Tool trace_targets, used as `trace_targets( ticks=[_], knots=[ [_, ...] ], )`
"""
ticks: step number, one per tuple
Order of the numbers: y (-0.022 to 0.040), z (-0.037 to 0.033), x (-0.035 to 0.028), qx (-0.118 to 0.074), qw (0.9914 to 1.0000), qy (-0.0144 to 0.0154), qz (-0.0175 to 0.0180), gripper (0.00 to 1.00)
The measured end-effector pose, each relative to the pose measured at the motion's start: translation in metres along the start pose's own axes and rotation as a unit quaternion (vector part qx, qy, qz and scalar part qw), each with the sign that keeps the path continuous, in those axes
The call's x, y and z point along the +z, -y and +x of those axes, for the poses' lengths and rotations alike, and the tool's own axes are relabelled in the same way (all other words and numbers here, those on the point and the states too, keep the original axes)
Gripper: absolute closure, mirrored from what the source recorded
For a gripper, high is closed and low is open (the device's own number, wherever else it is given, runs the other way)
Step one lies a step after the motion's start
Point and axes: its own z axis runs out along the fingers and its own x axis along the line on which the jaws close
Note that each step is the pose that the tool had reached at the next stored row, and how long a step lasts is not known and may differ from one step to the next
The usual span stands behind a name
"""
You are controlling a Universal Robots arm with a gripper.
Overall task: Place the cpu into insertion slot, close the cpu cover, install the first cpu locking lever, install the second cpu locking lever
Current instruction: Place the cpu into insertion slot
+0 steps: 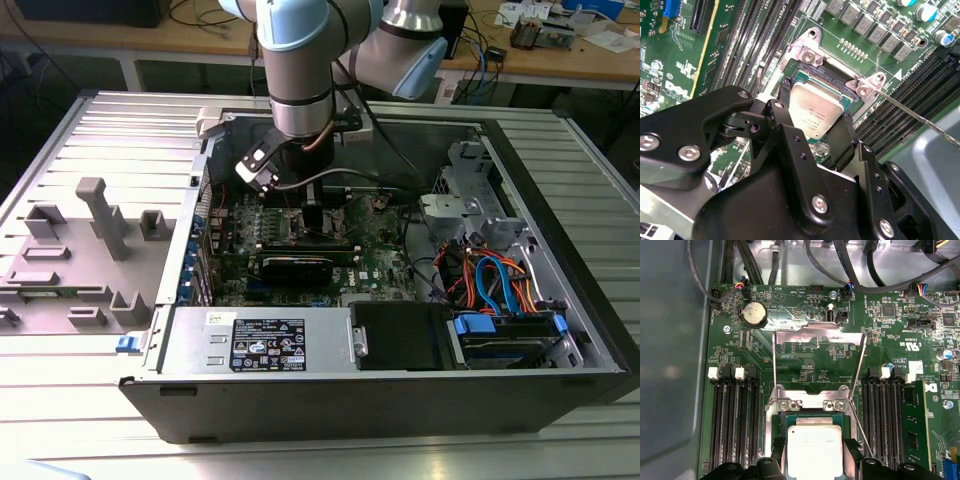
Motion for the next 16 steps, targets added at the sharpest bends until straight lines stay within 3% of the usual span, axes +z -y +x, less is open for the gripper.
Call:
trace_targets(
  ticks=[2, 9, 16],
  knots=[
    [0.0012, 0.0001, 0.0006, 0.0, 1.0, -0.0005, -0.0016, 0.46],
    [0.0018, 0.0001, 0.0012, 0.01, 0.99995, 0.0011, -0.0011, 0.46],
    [0.0018, 0.0001, 0.0013, 0.01, 0.99995, 0.0, -0.0011, 0.46]
  ],
)
